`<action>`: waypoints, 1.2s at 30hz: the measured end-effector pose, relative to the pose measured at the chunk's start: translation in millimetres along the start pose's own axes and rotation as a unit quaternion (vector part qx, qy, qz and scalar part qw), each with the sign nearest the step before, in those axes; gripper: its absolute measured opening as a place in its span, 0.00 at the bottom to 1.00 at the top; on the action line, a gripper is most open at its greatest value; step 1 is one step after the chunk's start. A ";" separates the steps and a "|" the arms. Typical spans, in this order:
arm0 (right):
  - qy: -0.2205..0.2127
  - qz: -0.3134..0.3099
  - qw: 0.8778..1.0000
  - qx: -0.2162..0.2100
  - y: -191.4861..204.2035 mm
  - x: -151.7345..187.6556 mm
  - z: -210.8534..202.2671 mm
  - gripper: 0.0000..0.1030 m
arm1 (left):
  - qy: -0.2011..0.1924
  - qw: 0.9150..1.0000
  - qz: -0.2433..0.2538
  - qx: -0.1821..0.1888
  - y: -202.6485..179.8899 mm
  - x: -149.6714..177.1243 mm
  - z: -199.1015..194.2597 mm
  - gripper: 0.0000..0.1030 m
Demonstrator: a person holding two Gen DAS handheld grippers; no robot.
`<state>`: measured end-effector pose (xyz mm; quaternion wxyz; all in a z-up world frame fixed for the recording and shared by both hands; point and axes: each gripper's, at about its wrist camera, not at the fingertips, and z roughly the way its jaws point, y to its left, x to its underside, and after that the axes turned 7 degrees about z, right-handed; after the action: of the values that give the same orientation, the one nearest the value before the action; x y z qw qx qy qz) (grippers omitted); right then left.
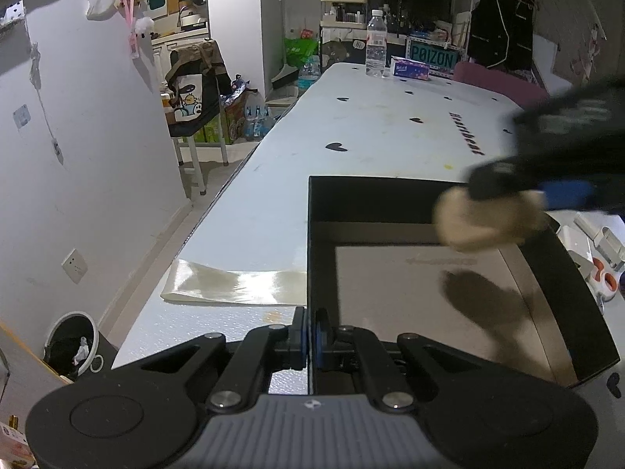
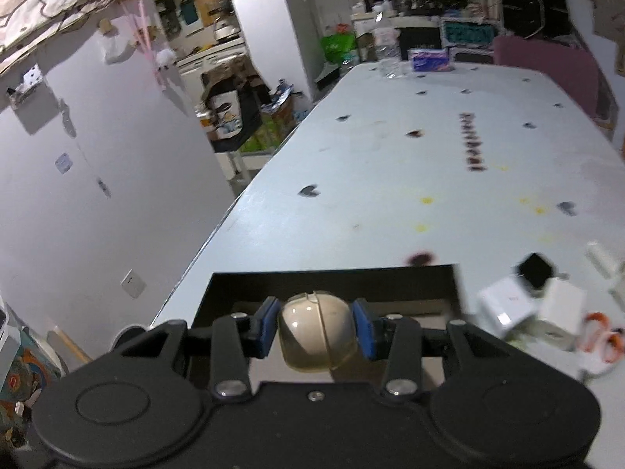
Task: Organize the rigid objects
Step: 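Carry the beige earbud case with the right tool into the black box and release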
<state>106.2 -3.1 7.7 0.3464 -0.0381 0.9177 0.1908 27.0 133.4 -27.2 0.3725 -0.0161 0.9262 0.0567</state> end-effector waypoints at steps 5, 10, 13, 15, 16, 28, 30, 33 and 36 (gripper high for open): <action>0.075 -0.020 0.997 0.011 3.6 22.4 21.6 0.41 | -0.002 1.000 -0.002 0.005 1.6 0.7 0.7 0.04; 0.137 -0.032 0.990 0.027 7.3 27.5 30.8 0.39 | -0.002 1.000 -0.004 0.008 3.0 0.8 1.1 0.04; 0.149 0.002 0.989 0.013 3.6 18.0 39.3 0.39 | -0.002 1.000 -0.002 0.006 2.2 0.9 1.3 0.04; 0.152 0.019 0.988 0.004 1.9 11.5 47.5 0.39 | -0.002 1.000 -0.002 0.006 2.2 1.2 1.1 0.04; 0.151 0.024 0.988 0.003 3.7 9.2 50.7 0.39 | -0.002 1.000 -0.002 0.006 2.1 1.2 1.2 0.04; 0.117 0.009 0.992 -0.054 31.5 -1.3 47.6 0.52 | -0.003 1.000 -0.007 0.014 3.1 1.4 1.2 0.04; 0.115 0.016 0.991 -0.060 26.6 -4.8 41.7 0.51 | -0.003 1.000 -0.004 0.011 2.6 1.4 1.4 0.04; 0.110 0.009 0.992 -0.061 21.3 -6.4 29.2 0.51 | -0.002 1.000 -0.006 0.012 3.4 1.5 1.9 0.04; 0.101 -0.001 0.993 -0.060 15.8 -6.1 15.8 0.52 | -0.002 1.000 -0.006 0.012 3.5 1.1 2.3 0.04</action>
<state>117.5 17.1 6.0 0.2495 -0.0791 0.9349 0.2399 27.5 137.1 -29.3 0.3745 -0.0173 0.9260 0.0433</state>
